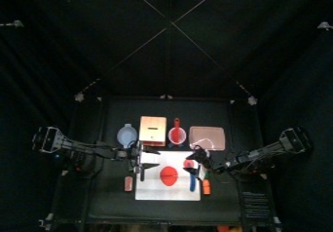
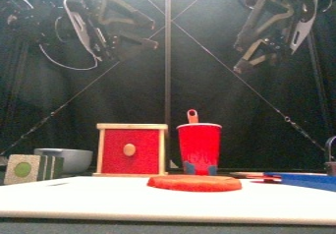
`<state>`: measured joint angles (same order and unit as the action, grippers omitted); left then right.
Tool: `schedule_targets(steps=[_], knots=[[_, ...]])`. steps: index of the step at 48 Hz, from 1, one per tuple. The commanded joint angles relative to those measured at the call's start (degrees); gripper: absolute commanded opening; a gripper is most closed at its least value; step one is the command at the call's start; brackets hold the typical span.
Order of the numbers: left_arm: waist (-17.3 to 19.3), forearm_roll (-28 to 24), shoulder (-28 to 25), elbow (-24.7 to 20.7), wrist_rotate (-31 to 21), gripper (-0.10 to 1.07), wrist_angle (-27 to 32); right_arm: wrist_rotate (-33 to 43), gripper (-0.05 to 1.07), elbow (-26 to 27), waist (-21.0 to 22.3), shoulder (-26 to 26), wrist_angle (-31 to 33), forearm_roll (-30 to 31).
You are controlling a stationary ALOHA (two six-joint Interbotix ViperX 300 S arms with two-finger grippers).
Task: Grab sushi roll
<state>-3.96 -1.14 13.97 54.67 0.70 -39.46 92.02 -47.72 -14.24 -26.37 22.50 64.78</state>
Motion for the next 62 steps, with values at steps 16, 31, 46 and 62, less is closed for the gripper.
schedule_targets(steps=[16,31,46,62], knots=[[3.3,5.4,3.2,-12.5,0.1,0.89,42.0,0.0,0.9,0.8,4.5,0.1,-4.4,-0.5],[8.2,20.0,1.8,-11.8,-8.9,0.88,58.3,0.0,0.9,-1.4,5.0,0.1,-4.5,-2.7],[8.9,7.6,1.0,-12.4,-39.7,0.79,88.2,0.0,0.9,-3.9,6.3,0.2,-4.5,-3.0],[4.5,-5.5,-2.0,-9.8,-70.9,0.85,89.4,0.0,0.9,-6.7,7.0,0.2,-5.1,-3.0]])
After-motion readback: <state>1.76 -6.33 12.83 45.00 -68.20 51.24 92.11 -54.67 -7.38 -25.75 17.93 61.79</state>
